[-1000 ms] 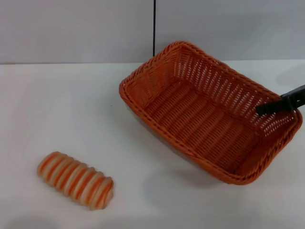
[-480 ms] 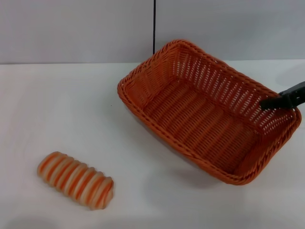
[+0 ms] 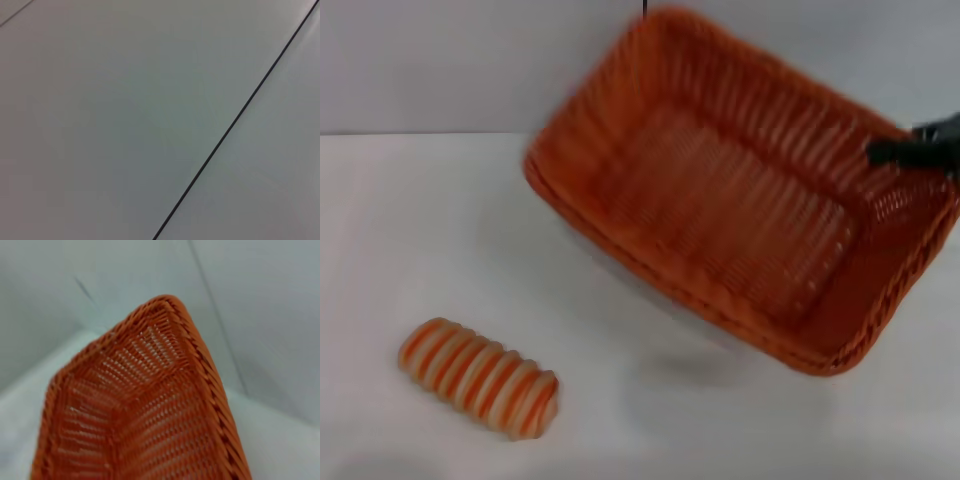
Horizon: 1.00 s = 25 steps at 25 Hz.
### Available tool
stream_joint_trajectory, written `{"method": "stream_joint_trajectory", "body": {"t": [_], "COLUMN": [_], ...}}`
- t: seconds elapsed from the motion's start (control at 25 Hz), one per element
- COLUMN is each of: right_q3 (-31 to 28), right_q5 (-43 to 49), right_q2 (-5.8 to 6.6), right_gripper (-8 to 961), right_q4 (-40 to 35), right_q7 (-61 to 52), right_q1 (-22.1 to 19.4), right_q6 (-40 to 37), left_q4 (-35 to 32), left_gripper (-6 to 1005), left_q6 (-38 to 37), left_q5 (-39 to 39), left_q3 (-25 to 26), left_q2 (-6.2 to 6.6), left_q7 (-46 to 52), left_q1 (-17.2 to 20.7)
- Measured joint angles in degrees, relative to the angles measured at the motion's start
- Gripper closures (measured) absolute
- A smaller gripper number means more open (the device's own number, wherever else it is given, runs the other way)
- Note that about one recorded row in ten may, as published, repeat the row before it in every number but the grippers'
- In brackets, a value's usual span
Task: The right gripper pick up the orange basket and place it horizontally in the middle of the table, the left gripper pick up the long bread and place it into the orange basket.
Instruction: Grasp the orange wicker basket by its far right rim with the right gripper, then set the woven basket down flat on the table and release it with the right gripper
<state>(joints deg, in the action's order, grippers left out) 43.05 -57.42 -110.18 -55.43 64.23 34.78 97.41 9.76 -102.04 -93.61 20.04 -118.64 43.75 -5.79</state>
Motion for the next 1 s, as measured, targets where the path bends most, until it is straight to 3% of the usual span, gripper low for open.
{"method": "stream_joint_trajectory", "body": {"t": [0.2,0.24,0.28,0.4,0.44,0.48,0.6,0.64,0.72,0.76,1.0], "right_q3": [-2.62,-2.80,-2.80,-2.12,-0.20,-0.20,3.99,7.33,8.93,12.45,17.89], "right_q5": [-8.43,-9.77,-9.77,-10.11,-9.79,-9.79,-9.76,-9.97,-9.97,-9.68,-5.42], "right_q2": [1.59,2.55,2.55,4.09,5.47,5.47,7.82,9.23,9.62,10.15,9.59], "right_gripper": [793,790,788,780,778,775,767,765,760,757,742], "right_q4": [-4.72,-5.54,-5.54,-7.21,-9.29,-9.29,-11.51,-12.96,-13.51,-14.20,-13.16], "right_q7": [0.48,0.48,0.48,0.46,0.47,0.47,0.80,1.54,1.87,2.84,7.10], "right_q1": [-1.76,-1.90,-1.90,-1.75,-1.77,-1.77,-1.93,-1.94,-1.80,-1.15,1.30], "right_q6": [6.10,7.70,7.70,9.67,9.93,9.93,10.06,10.15,10.17,10.21,10.19], "left_q4": [0.00,0.00,0.00,-0.01,-0.08,-0.08,-0.14,-0.10,-0.07,-0.04,-0.15], "left_gripper": [217,217,218,218,218,219,219,220,220,220,222], "left_q6": [0.01,-0.01,-0.01,-0.26,-0.43,-0.43,-0.50,-0.52,-0.53,-0.53,-0.65], "left_q5": [0.00,0.00,0.00,0.05,0.03,0.03,0.01,0.01,0.01,-0.01,-0.01], "left_q3": [0.00,0.06,0.06,0.18,0.16,0.16,0.04,0.03,-0.02,-0.20,-2.81], "left_q2": [0.05,0.03,0.03,0.05,0.12,0.12,0.20,0.21,0.17,0.07,0.02], "left_q7": [0.17,0.55,0.55,1.24,1.31,1.31,1.33,1.33,1.34,1.34,0.95], "left_q1": [-0.39,-0.59,-0.59,-0.90,-1.10,-1.10,-1.32,-1.37,-1.46,-1.56,-2.02]}}
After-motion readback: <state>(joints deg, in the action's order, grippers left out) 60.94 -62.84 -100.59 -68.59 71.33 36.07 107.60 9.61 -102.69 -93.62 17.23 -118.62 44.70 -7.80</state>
